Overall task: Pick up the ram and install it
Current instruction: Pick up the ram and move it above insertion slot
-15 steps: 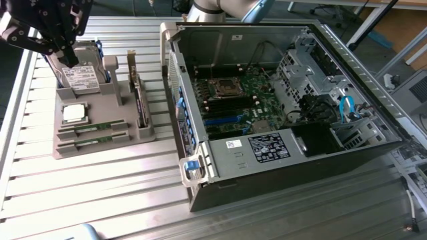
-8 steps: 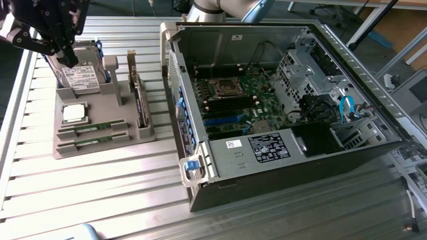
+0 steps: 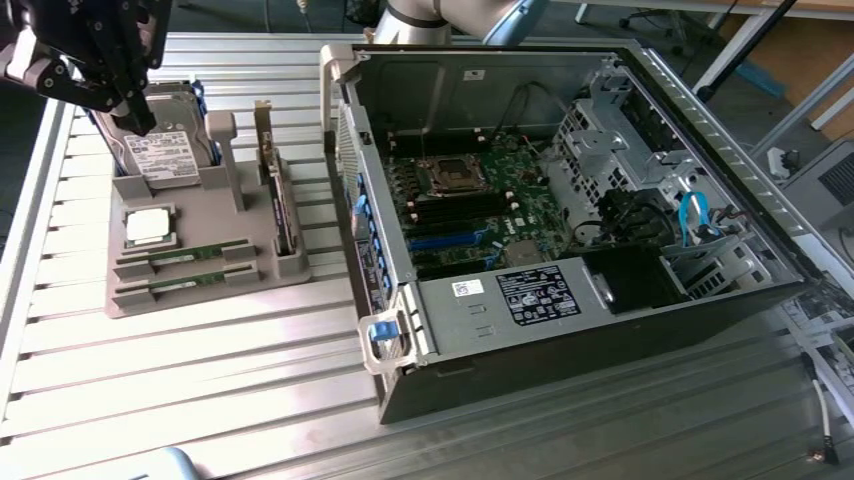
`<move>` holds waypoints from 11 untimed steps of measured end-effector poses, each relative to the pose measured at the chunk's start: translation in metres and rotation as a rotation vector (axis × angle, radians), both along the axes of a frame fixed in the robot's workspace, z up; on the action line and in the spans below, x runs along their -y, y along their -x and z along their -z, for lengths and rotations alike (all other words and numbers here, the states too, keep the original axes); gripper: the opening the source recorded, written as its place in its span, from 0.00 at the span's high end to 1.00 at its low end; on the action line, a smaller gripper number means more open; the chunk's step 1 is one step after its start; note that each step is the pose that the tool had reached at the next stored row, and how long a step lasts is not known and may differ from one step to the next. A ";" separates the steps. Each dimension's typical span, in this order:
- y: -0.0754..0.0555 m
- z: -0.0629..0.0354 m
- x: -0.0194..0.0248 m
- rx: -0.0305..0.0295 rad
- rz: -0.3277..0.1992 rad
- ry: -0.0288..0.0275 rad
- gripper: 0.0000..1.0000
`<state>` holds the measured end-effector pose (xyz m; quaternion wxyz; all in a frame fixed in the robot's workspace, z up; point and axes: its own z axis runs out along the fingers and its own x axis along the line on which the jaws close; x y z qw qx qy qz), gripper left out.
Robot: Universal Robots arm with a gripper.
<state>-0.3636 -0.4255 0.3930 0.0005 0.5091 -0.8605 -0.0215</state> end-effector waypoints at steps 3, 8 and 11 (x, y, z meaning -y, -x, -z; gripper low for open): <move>0.000 0.0000 0.0000 0.0000 -0.043 0.0000 0.89; 0.000 0.0000 0.0000 0.0000 -0.117 -0.0001 0.89; 0.000 0.0000 0.0000 -0.0001 -0.160 0.0000 0.89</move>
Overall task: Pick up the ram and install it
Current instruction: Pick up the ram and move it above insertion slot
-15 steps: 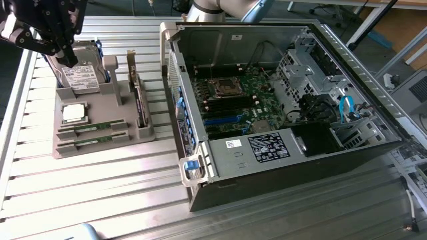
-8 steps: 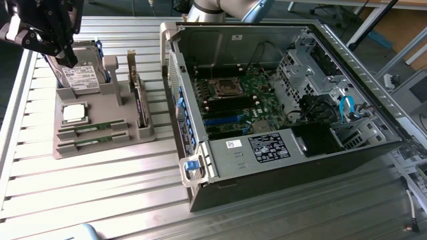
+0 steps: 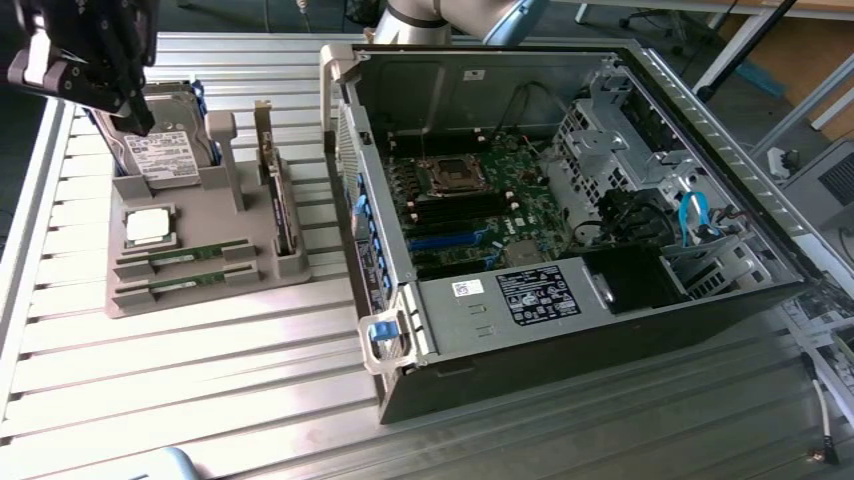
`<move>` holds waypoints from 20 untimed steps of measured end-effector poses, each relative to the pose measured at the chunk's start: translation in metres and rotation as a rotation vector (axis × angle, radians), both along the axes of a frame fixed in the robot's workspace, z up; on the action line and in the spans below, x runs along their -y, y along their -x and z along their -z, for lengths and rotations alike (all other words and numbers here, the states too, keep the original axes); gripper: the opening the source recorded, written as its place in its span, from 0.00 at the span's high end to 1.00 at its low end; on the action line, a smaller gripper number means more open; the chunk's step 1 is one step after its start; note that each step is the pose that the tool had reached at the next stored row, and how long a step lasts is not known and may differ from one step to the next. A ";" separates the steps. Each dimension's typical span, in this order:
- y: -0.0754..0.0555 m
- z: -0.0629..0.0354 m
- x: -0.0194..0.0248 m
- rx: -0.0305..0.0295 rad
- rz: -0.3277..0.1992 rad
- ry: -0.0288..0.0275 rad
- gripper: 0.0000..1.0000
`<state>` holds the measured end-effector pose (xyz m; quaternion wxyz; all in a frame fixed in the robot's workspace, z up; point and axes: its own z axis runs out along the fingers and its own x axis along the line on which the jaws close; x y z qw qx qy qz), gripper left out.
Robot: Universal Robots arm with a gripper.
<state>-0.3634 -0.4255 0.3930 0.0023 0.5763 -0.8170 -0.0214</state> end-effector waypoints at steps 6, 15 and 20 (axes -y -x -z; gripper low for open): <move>0.000 0.0000 0.0000 0.0001 -0.091 0.0001 0.89; 0.000 0.0000 0.0000 0.0001 -0.225 0.0000 0.89; 0.000 0.0000 0.0000 0.0000 -0.307 0.0000 0.89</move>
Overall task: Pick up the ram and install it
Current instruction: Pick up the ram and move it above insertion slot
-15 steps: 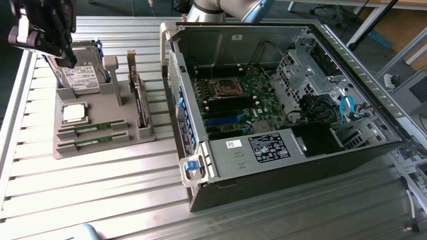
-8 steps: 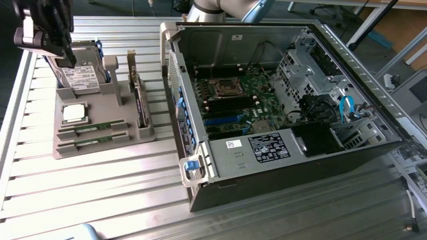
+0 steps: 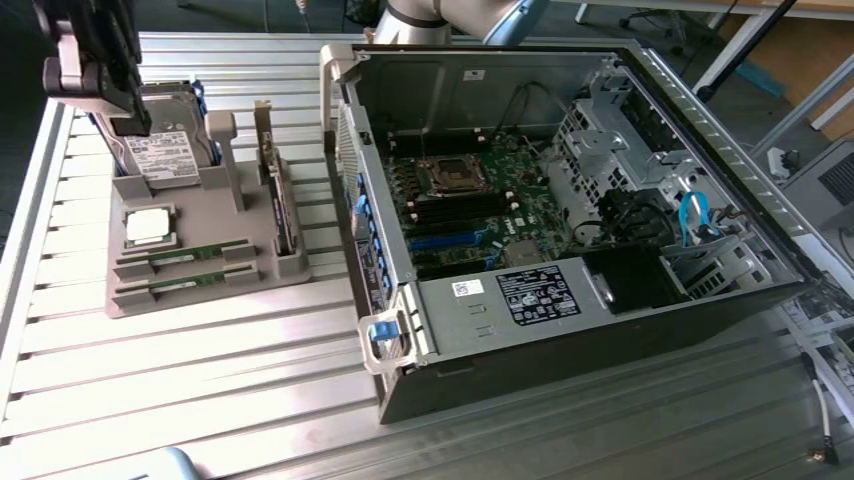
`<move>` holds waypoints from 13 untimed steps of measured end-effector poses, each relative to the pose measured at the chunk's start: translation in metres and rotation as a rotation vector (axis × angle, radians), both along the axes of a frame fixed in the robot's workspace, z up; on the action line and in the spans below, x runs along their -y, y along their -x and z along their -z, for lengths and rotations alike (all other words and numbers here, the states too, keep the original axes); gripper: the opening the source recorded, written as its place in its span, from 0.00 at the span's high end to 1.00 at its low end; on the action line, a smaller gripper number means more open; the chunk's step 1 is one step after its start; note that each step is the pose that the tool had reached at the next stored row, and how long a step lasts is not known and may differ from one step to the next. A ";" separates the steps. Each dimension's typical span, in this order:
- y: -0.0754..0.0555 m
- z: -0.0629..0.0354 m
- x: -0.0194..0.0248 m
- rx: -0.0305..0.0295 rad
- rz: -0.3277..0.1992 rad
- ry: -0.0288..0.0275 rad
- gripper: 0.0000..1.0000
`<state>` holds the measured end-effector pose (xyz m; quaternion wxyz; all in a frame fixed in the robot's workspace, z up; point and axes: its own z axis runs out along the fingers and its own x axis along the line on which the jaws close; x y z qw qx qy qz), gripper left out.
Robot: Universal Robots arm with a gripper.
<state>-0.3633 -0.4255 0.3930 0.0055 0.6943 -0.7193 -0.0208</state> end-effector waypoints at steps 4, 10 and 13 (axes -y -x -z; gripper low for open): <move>0.000 -0.0001 0.0001 0.0000 -0.023 0.0001 0.89; 0.000 0.0000 0.0002 0.0014 -0.024 0.0000 0.89; 0.001 0.0000 0.0002 0.0041 -0.024 0.0001 0.89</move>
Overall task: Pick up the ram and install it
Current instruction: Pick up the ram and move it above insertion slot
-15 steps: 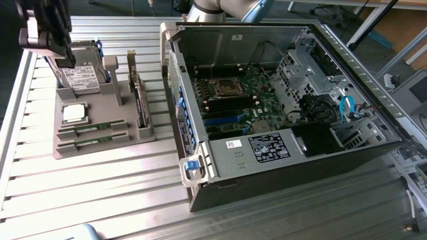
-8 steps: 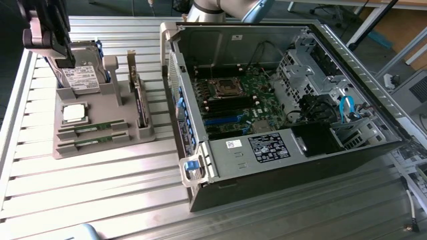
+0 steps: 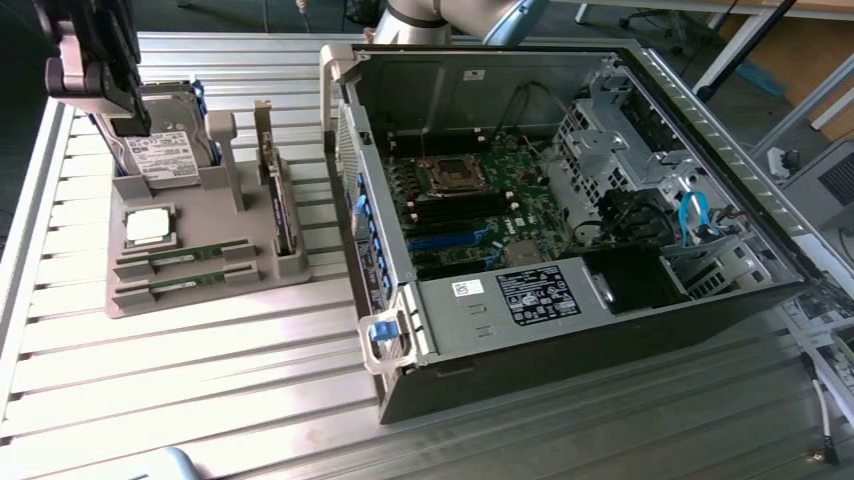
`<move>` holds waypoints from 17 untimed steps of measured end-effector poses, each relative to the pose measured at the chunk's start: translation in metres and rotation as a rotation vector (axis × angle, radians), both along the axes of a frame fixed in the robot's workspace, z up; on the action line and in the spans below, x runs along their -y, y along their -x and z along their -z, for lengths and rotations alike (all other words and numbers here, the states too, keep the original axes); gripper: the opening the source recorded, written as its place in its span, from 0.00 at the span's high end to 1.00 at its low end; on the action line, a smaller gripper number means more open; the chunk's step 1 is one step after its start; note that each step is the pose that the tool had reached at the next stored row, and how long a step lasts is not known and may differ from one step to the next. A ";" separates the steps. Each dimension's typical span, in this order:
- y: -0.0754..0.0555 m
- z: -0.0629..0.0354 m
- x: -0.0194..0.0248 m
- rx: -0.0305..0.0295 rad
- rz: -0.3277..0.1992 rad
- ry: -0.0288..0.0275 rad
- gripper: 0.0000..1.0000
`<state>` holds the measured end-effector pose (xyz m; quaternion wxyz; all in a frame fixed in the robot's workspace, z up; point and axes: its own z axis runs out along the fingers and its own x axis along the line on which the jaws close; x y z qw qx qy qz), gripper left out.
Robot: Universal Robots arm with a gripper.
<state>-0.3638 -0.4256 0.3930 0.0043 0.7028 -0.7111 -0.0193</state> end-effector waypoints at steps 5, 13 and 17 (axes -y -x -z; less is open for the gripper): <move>0.000 0.0001 0.0000 0.0067 -0.002 0.0000 0.89; 0.001 0.0003 0.0000 0.0196 -0.005 -0.0001 0.89; 0.001 0.0002 0.0000 0.0196 -0.005 0.0000 0.89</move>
